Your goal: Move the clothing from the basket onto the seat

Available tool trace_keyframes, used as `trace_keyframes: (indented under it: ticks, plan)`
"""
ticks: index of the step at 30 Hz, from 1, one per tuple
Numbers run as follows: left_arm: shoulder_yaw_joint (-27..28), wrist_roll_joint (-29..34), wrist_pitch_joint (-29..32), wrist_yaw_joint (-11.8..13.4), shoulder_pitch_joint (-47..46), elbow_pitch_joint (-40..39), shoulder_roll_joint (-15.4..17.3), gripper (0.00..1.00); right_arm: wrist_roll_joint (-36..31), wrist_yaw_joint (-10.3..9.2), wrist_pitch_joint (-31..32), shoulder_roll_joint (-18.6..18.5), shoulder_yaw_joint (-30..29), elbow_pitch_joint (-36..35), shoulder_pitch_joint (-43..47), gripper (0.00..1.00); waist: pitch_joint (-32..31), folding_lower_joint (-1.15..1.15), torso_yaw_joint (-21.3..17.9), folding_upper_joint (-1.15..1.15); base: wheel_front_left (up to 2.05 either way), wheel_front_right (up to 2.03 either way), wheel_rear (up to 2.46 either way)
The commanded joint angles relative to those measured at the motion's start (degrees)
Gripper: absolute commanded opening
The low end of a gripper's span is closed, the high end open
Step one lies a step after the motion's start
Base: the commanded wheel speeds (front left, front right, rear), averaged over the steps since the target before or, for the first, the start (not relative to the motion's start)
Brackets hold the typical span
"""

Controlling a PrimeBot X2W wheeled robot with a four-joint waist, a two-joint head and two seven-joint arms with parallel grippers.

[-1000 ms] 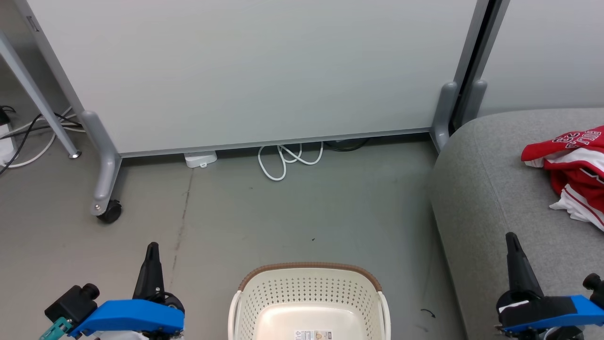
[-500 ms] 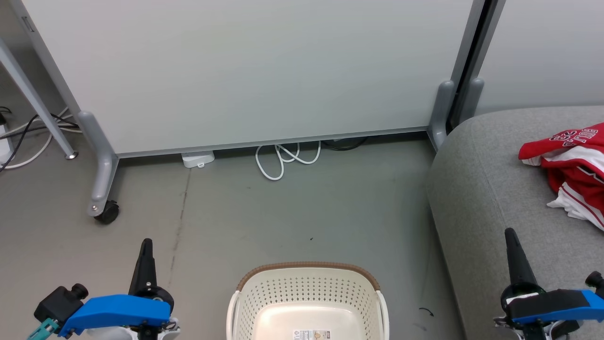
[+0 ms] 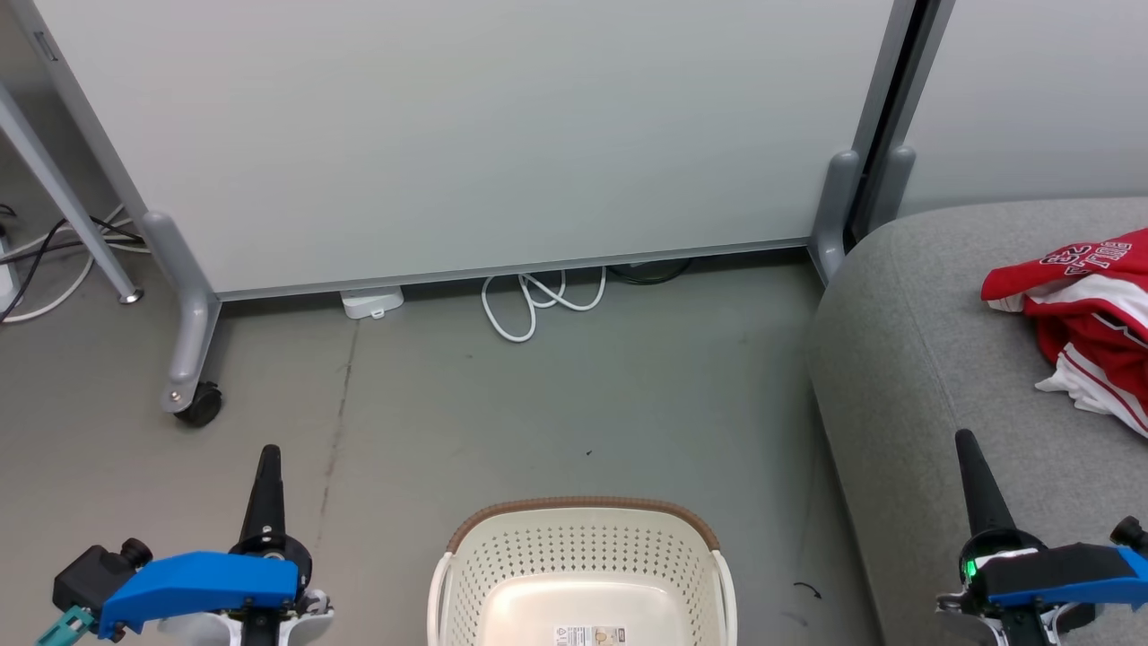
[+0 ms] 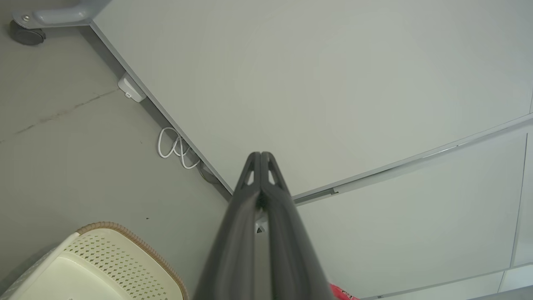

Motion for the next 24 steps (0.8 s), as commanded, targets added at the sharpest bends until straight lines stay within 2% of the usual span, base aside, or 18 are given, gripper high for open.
trace_keyframes:
  ticks: [1, 24]
  plan:
    - [0.34, -1.03, 0.35, -0.41, -1.34, -0.65, 0.04, 0.0, 1.15, 0.03, 0.26, -0.3, -0.16, -0.29, -1.44, 0.0, 0.01, -0.01, -0.01, 0.0, 0.0, 0.0, 0.0]
    - [2.21, -12.86, 3.43, -0.96, -2.08, -0.92, -0.02, 0.0, 13.52, 0.03, 3.37, -0.34, -0.24, 0.52, -2.43, 0.0, 0.2, -0.01, -0.61, 0.0, 0.0, 0.0, 0.0]
